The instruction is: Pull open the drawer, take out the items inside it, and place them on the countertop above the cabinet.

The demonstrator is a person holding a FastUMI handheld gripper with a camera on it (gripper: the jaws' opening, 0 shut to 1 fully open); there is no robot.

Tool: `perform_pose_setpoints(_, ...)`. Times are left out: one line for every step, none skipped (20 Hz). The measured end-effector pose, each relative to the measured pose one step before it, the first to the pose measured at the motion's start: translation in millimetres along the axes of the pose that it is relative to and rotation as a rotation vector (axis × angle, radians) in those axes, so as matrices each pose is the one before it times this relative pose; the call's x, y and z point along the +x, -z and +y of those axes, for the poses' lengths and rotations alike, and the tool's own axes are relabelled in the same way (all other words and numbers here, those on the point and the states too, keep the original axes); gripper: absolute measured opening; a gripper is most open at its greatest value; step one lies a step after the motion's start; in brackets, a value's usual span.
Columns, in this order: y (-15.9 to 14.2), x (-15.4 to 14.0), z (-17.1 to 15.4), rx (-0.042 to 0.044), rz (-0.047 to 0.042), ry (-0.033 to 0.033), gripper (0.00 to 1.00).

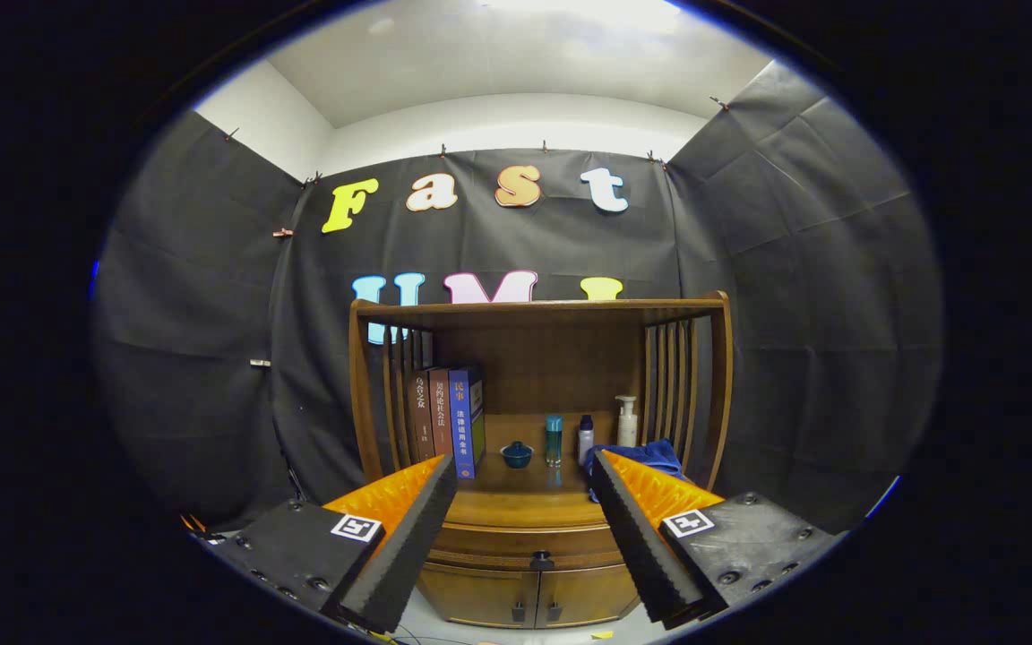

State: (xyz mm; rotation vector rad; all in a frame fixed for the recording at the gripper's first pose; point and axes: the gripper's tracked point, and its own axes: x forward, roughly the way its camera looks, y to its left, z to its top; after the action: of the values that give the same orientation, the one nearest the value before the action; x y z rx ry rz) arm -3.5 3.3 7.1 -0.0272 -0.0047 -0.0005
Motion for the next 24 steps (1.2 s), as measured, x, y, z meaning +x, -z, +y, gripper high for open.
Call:
perform_pose_setpoints(-3.18,-1.93,0.04,-0.00466,-0.00673,0.00194,0.98)
perform_pose_setpoints(-2.88,-1.45,-0.64,0.00020,-0.00876,0.00243,0.98)
perform_pose_setpoints(-2.61,-2.47,-1.01,0.00442,-0.00752,0.00165,0.98)
perform_pose_setpoints(-1.23,-1.83,-1.02,0.00694,-0.00424,0.00151,0.98)
perform_pose_setpoints(-0.38,-2.16,-1.19,0.00489,-0.00179,0.00005,0.98)
perform_pose_setpoints(-0.41,-1.62,-1.40,0.00071,-0.00136,0.00210,0.98)
perform_pose_setpoints(0.40,-0.89,-3.76,-0.00356,0.00002,0.00173,0.98)
perform_pose_setpoints(1.66,-0.93,-3.58,-0.00637,0.00159,0.00236,0.98)
perform_pose_setpoints(2.94,-1.00,-3.77,-0.00660,0.00454,0.00430,0.98)
perform_pose_setpoints(2.97,-0.63,-4.10,-0.00055,0.00587,0.00312,0.98)
perform_pose_setpoints(1.53,-1.25,-2.59,0.00790,0.00528,-0.00123,0.98)
perform_pose_setpoints(1.36,-0.56,-3.25,0.01380,0.00436,-0.00176,0.98)
perform_pose_setpoints(0.56,1.53,-2.42,0.01662,0.00243,-0.00101,0.98)
perform_pose_setpoints(0.62,2.37,-3.43,0.01483,0.00347,-0.00187,0.98)
perform_pose_setpoints(3.70,3.26,-2.53,0.01091,0.00607,-0.00107,0.98)
perform_pose_setpoints(3.27,3.45,-2.79,0.00625,0.00838,0.00122,0.98)
perform_pose_setpoints(4.73,3.38,-3.10,0.00189,0.00868,0.00011,0.98)
perform_pose_setpoints(4.29,4.27,-2.15,-0.00022,0.00943,-0.00206,0.98)
perform_pose_setpoints(5.32,4.02,-2.53,-0.00200,0.01180,-0.00131,0.99)
perform_pose_setpoints(6.26,5.73,-2.71,-0.00064,0.01327,0.00118,0.98)
perform_pose_setpoints(7.33,5.64,0.19,0.00120,0.01610,-0.00430,0.98)
perform_pose_setpoints(8.78,7.18,1.27,0.00342,0.01811,-0.00147,0.98)
perform_pose_setpoints(9.41,7.16,-0.88,0.00264,0.01906,-0.00146,0.98)
perform_pose_setpoints(11.04,7.48,-0.04,0.00115,0.02673,0.00232,0.99)
